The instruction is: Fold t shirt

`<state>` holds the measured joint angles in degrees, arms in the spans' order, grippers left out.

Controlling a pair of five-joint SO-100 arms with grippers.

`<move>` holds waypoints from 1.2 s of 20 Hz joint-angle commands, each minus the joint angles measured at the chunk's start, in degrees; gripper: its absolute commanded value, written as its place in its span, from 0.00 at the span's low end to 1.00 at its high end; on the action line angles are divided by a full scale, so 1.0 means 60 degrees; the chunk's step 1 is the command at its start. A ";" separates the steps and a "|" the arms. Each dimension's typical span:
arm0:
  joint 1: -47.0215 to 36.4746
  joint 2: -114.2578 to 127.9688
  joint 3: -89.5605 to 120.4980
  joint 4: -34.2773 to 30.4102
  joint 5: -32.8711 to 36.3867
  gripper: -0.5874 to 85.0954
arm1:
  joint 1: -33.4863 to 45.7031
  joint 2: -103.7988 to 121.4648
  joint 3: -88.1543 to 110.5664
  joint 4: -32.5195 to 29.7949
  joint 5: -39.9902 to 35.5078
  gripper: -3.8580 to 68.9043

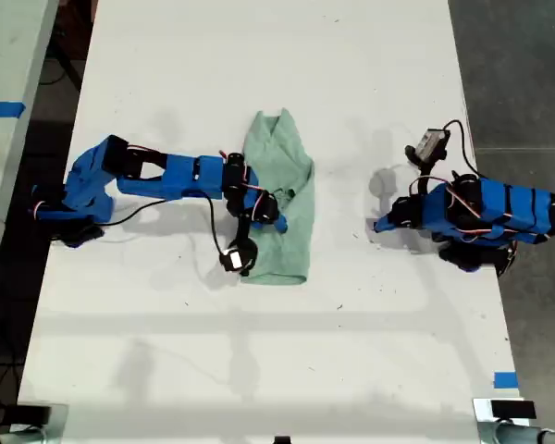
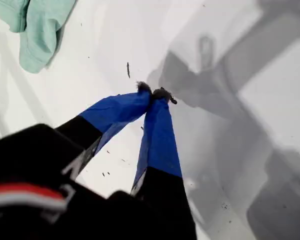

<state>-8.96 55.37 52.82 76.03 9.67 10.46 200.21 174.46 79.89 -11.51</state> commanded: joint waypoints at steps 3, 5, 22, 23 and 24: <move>0.0146 0.3208 -0.0029 0.1113 -0.0293 0.01 | 0.0073 0.0132 0.0293 0.0015 -0.0176 0.07; 0.0381 0.4937 0.0601 0.1465 -0.0396 0.01 | 0.0073 0.0132 0.0293 0.0015 -0.0176 0.07; -0.0908 2.5166 1.9893 -0.1685 -0.1494 0.01 | 0.0088 0.0132 0.0293 0.0015 -0.0103 0.07; -0.0762 2.5005 2.0200 -0.1641 -0.1567 0.01 | 0.0088 0.0132 0.0293 0.0015 -0.0088 0.07; -0.0483 2.5107 2.0449 -0.1641 -0.1846 0.01 | 0.0088 0.0132 0.0308 0.0015 -0.0088 0.07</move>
<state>-14.41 203.47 173.58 65.57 1.58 10.46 200.21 174.46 79.89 -11.51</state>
